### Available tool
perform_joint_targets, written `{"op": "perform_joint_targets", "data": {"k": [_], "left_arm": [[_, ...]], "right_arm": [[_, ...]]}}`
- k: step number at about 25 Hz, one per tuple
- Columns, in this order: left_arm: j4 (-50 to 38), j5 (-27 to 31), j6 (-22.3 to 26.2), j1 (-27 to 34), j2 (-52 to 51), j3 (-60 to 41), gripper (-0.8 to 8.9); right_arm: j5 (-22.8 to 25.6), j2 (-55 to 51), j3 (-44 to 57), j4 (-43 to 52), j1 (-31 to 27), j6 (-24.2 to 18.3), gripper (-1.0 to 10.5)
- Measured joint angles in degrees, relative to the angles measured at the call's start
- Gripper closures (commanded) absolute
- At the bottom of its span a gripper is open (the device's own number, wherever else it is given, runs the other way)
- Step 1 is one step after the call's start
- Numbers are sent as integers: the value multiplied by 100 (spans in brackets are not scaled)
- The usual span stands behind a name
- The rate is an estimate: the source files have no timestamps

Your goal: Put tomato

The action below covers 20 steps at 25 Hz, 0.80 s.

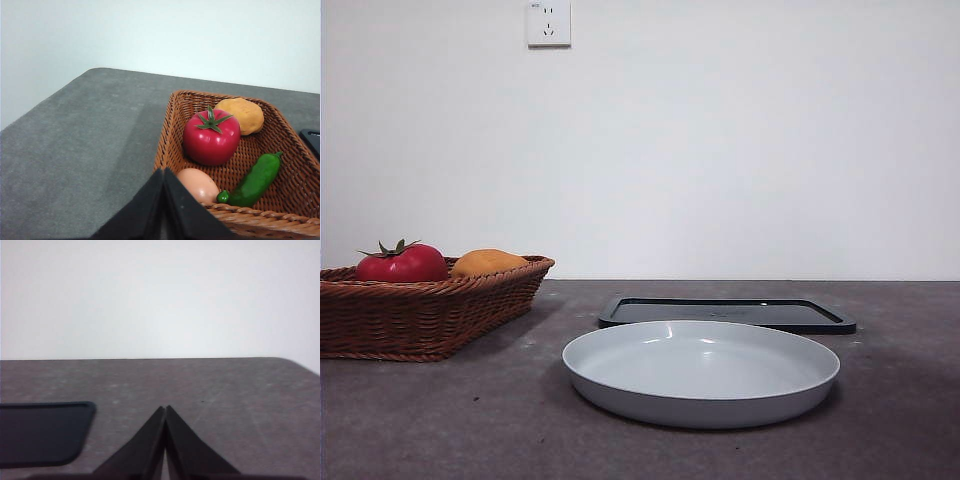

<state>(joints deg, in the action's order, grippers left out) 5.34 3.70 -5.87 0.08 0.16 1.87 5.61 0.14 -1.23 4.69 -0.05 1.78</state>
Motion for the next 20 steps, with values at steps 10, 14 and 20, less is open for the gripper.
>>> {"op": "perform_joint_targets", "data": {"k": [10,14,20], "left_arm": [[-243,24,-313,0,7,116,807],[-271,223,-393,0,107,485,807],[-291,258,-415,0,691,1156,806]], "right_arm": [[-247,0,-26,63,0,1023,941],[-245,0,-245,20,0,1300,941],[-245,254,-835,-490,0,1602,941]]}}
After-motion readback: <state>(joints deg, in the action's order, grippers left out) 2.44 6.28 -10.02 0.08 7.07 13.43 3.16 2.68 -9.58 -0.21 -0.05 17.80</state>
